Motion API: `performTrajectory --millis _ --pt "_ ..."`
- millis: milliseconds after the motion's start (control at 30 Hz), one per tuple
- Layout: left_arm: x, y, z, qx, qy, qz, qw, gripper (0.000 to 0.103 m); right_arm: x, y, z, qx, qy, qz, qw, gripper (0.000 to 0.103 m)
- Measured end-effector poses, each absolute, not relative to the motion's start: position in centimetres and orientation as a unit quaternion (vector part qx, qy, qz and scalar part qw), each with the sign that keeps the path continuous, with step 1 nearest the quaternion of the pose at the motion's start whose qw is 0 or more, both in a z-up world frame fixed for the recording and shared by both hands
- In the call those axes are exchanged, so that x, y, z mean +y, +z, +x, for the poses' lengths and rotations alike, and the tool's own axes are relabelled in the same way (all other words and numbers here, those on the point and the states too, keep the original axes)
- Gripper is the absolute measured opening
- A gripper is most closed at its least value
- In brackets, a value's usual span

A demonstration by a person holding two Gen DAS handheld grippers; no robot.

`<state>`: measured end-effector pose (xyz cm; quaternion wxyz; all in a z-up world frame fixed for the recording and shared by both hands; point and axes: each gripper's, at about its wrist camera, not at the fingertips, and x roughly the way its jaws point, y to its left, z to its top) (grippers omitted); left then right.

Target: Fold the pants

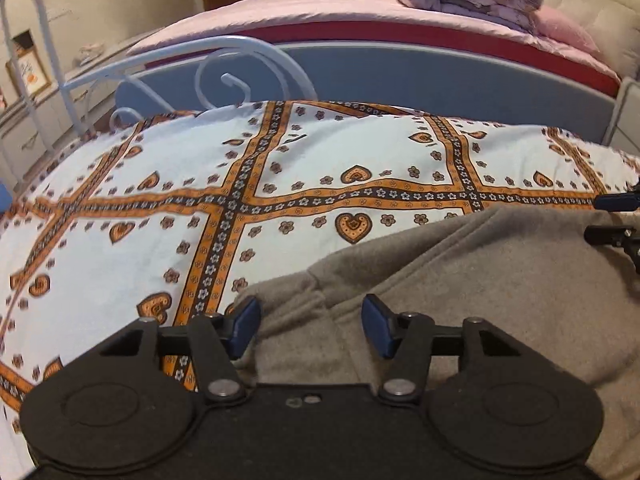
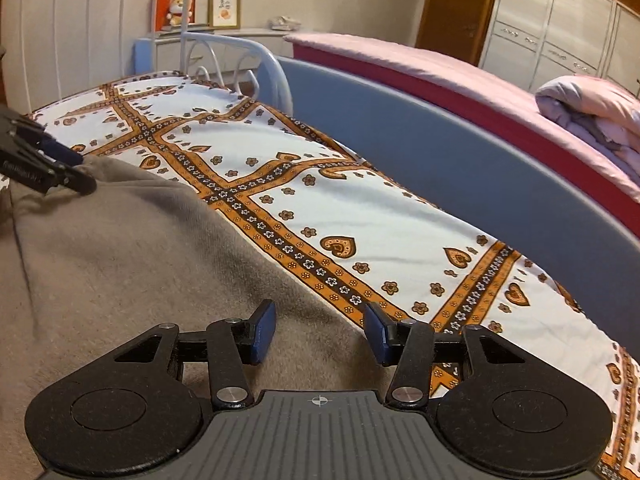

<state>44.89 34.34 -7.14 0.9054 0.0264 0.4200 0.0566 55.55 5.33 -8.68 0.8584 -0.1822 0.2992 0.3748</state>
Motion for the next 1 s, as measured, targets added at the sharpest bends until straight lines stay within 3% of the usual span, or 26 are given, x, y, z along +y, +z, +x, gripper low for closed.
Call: performTrajectory --millis 167,367,733,1000 --pt "33.4 -7.3 45.0 0.413 0.054 0.046 0.908 0.030 5.6 -9.1 54.8 0.293 0.392 -0.179 0.854 0.022" --pt "33.2 -7.0 45.1 0.403 0.063 0.051 0.912 0.008 5.6 -8.9 54.4 0.290 0.387 -0.181 0.856 0.010" --pt "33.1 -6.7 44.0 0.367 0.070 0.048 0.926 0.000 5.3 -8.2 53.6 0.278 0.382 -0.189 0.861 0.004" --pt "33.3 -5.8 42.8 0.356 0.072 0.026 0.931 0.000 4.9 -6.7 51.6 0.261 0.386 -0.192 0.864 0.004"
